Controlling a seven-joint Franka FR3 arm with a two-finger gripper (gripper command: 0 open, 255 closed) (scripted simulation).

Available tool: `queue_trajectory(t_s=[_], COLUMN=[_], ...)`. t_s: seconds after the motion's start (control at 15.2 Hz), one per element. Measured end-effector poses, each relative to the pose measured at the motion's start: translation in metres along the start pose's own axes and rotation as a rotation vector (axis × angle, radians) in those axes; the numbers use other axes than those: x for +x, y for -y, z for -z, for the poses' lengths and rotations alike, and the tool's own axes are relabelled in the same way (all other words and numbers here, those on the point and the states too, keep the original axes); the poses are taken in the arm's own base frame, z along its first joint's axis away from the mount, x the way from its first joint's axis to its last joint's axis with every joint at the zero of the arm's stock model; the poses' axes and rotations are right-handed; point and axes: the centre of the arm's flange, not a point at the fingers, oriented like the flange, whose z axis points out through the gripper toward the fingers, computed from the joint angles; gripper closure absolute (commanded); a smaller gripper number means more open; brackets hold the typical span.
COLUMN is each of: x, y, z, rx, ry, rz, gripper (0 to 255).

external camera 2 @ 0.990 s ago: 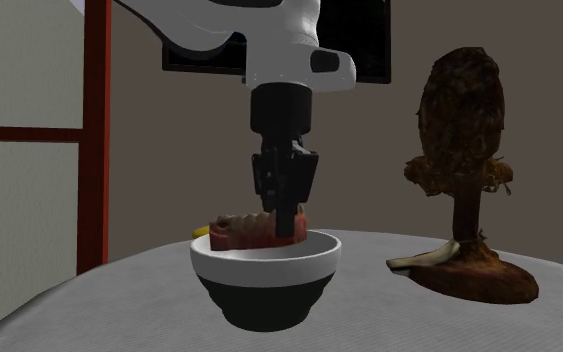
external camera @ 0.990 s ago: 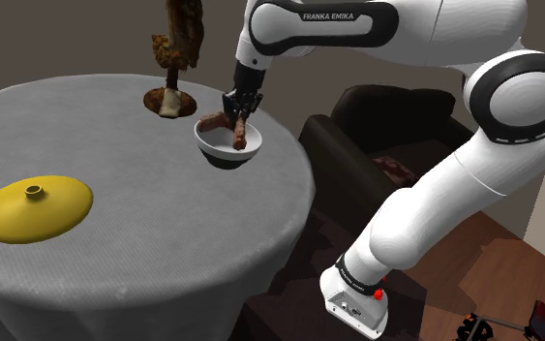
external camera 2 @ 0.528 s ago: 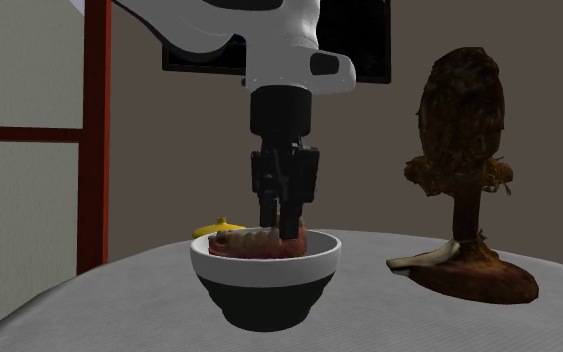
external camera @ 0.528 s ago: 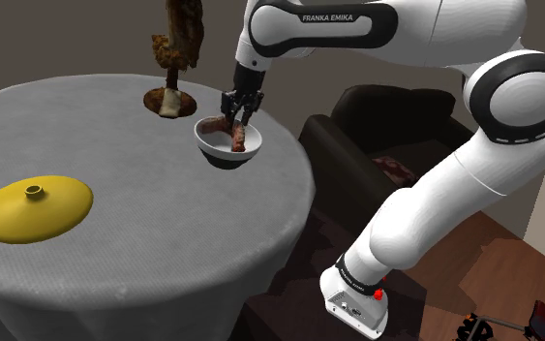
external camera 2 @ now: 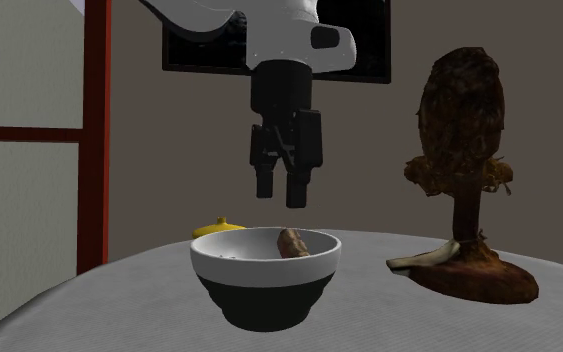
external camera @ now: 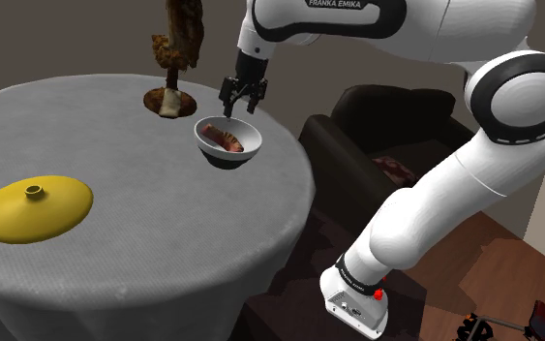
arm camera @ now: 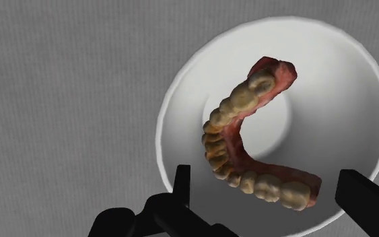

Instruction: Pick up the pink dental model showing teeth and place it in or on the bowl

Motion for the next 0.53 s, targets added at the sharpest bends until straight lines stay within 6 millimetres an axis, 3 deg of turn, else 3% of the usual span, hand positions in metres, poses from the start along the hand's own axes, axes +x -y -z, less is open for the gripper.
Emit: queue_trajectory(t_s=[0.13, 0.53], x=[0.0, 0.0], y=[-0.001, -0.001], z=[0.016, 0.021], rx=[0.0, 0.0], ry=[0.0, 0.001], rz=[0.0, 0.0], gripper=[0, 0])
